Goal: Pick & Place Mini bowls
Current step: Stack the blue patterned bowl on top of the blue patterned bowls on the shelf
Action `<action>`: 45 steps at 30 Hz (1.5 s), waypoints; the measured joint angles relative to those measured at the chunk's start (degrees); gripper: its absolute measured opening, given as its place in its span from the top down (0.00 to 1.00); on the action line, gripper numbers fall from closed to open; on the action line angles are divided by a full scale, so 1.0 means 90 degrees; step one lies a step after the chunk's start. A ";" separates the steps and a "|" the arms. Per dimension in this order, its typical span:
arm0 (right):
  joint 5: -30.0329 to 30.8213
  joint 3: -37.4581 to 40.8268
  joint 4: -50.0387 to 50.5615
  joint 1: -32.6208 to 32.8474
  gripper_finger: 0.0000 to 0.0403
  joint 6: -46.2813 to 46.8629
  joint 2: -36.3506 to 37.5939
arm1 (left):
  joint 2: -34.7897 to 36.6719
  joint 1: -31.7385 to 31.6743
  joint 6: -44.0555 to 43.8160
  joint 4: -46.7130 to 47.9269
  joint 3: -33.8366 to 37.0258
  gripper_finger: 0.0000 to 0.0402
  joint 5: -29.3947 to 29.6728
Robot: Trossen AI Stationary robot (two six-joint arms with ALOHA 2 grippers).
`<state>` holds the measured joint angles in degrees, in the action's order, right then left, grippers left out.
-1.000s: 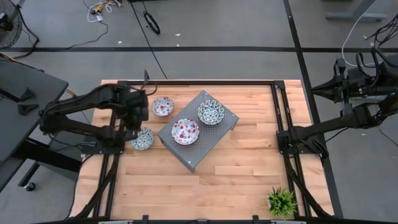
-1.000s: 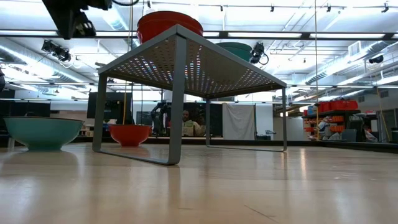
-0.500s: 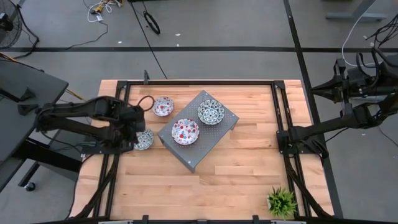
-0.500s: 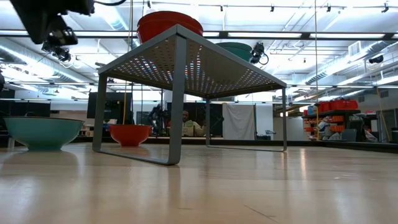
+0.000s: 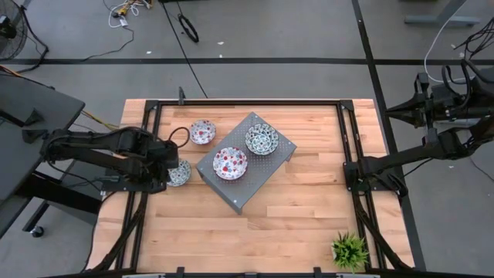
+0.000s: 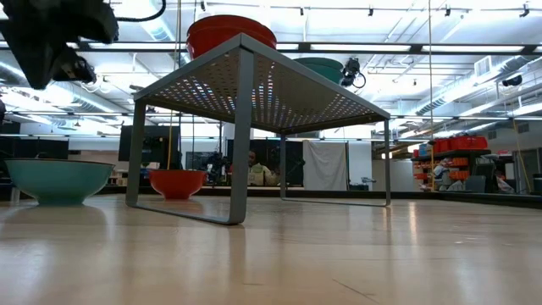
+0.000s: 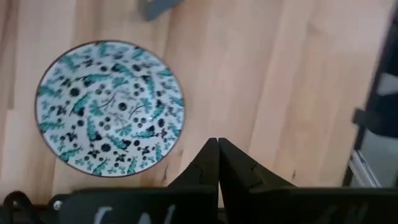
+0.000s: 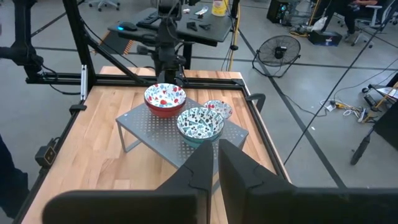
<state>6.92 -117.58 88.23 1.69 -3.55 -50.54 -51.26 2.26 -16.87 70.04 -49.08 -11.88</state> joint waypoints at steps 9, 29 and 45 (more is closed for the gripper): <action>0.0000 0.0001 0.0002 0.0002 0.93 0.0001 0.0000 | -0.0113 0.0143 -0.0394 -0.0412 0.0400 0.99 0.0193; 0.0000 0.0000 0.0000 0.0001 0.93 0.0002 0.0000 | -0.0346 0.0818 -0.0718 -0.1563 0.1319 0.87 0.0323; 0.0000 0.0000 0.0002 0.0000 0.93 0.0002 0.0000 | -0.0346 0.0818 -0.0720 -0.1661 0.1353 0.61 0.0695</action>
<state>6.92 -117.58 88.25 1.69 -3.53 -50.54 -54.37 9.63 -23.35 55.09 -36.91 -5.63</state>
